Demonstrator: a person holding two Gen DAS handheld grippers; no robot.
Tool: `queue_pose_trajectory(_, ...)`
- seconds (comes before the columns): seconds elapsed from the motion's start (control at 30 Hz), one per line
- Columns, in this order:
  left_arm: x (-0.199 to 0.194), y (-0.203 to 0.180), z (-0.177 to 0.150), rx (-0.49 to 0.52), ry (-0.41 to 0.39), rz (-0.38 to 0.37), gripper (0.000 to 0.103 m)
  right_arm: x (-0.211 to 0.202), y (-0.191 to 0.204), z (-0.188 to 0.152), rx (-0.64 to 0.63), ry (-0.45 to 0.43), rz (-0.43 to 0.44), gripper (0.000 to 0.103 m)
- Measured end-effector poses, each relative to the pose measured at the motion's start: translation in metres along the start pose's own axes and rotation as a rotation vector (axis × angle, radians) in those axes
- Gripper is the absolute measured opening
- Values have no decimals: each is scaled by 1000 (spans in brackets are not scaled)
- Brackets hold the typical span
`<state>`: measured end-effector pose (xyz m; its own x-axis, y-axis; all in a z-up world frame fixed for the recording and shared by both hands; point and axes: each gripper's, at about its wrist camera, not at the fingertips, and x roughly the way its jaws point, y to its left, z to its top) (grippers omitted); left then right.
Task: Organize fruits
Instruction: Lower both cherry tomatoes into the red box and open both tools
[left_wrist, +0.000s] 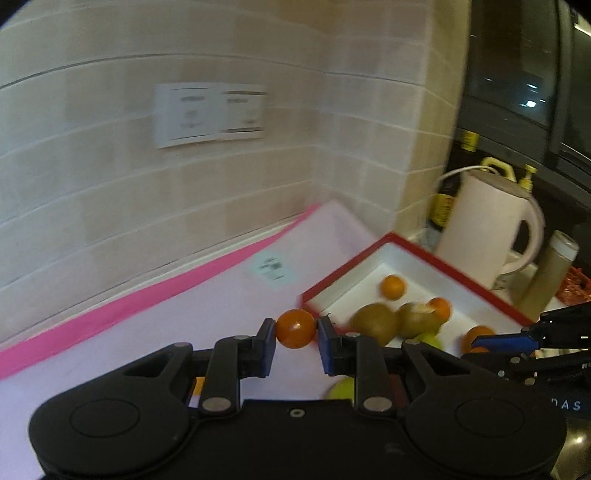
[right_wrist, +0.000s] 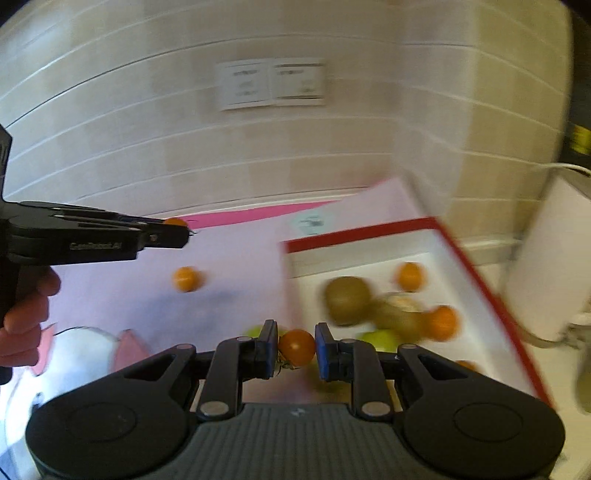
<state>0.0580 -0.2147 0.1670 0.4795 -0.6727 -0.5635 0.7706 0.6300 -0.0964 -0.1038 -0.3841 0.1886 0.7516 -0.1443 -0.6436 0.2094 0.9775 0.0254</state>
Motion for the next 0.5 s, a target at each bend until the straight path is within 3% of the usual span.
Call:
queue_pose_trajectory(0.23, 72, -39, 33, 17, 67, -113, 28, 6, -75, 0, 66, 9, -111, 24)
queue_pose_trajectory(0.37, 114, -48, 45, 1, 133, -151, 28, 31, -110, 6, 110, 70, -89, 24)
queue_pose_trajectory(0.5, 162, -54, 52, -33, 216, -183, 28, 54, -121, 2, 106, 120, -68, 24)
